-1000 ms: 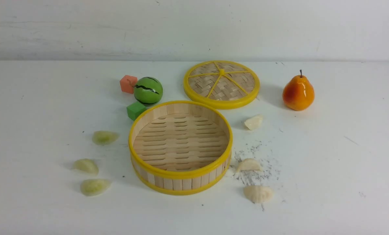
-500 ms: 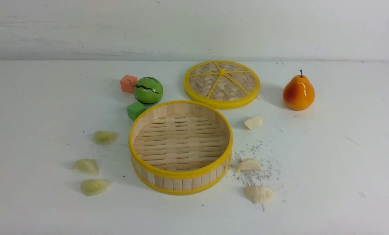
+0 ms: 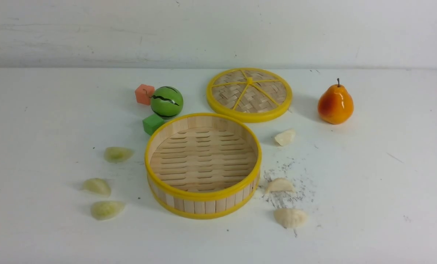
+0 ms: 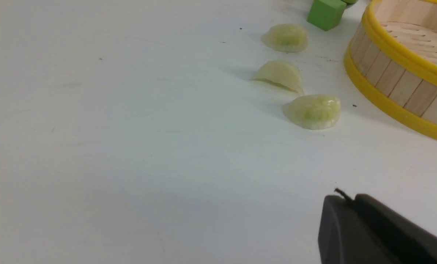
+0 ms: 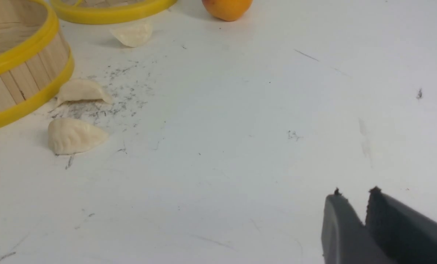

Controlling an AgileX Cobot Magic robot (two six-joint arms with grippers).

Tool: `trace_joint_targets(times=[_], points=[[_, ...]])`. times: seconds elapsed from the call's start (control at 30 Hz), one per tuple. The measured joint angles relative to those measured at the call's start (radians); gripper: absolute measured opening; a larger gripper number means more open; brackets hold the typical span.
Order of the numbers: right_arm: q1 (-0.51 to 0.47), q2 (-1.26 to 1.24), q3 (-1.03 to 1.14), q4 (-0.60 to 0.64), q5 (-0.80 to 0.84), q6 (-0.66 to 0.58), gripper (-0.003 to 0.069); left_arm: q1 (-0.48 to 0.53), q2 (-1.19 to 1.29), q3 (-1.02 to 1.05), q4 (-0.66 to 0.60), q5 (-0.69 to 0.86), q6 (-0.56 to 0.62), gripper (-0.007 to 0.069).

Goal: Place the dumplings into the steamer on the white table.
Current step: 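Reach for and grasp a dumpling on the table with the left gripper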

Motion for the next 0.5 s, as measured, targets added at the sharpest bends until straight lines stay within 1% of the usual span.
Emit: trace_joint_targets(times=[0.17, 0.23, 0.27, 0.3, 0.33, 0.37, 0.43, 0.5], points=[[0.000, 0.000, 0.000, -0.007, -0.002, 0.000, 0.0114, 0.000, 0.000, 0.000, 0.000, -0.025, 0.000, 0.0036], [0.000, 0.000, 0.002, -0.019, -0.019, 0.000, 0.0114, 0.000, 0.000, 0.000, 0.000, -0.066, 0.000, 0.0037], [0.000, 0.000, 0.006, -0.024, -0.049, 0.000, 0.0115, 0.000, 0.000, 0.000, 0.000, -0.115, 0.000, 0.0038], [0.000, 0.000, 0.009, -0.026, -0.115, 0.000, 0.0116, 0.000, 0.000, 0.000, 0.000, -0.192, 0.000, 0.0039], [0.000, 0.000, 0.009, -0.026, -0.137, 0.000, 0.0118, 0.000, 0.000, 0.000, 0.000, -0.230, 0.000, 0.0039], [0.000, 0.000, 0.009, -0.026, -0.237, 0.000, 0.0120, 0.000, 0.000, 0.000, 0.000, -0.326, 0.000, 0.0039], [0.000, 0.000, 0.009, -0.026, -0.376, 0.000, 0.0123, 0.000, 0.000, 0.000, 0.000, -0.444, 0.000, 0.0039], [0.000, 0.000, 0.009, -0.029, -0.570, 0.000, 0.0127, 0.000, 0.000, 0.000, 0.000, -0.603, 0.000, 0.0041]])
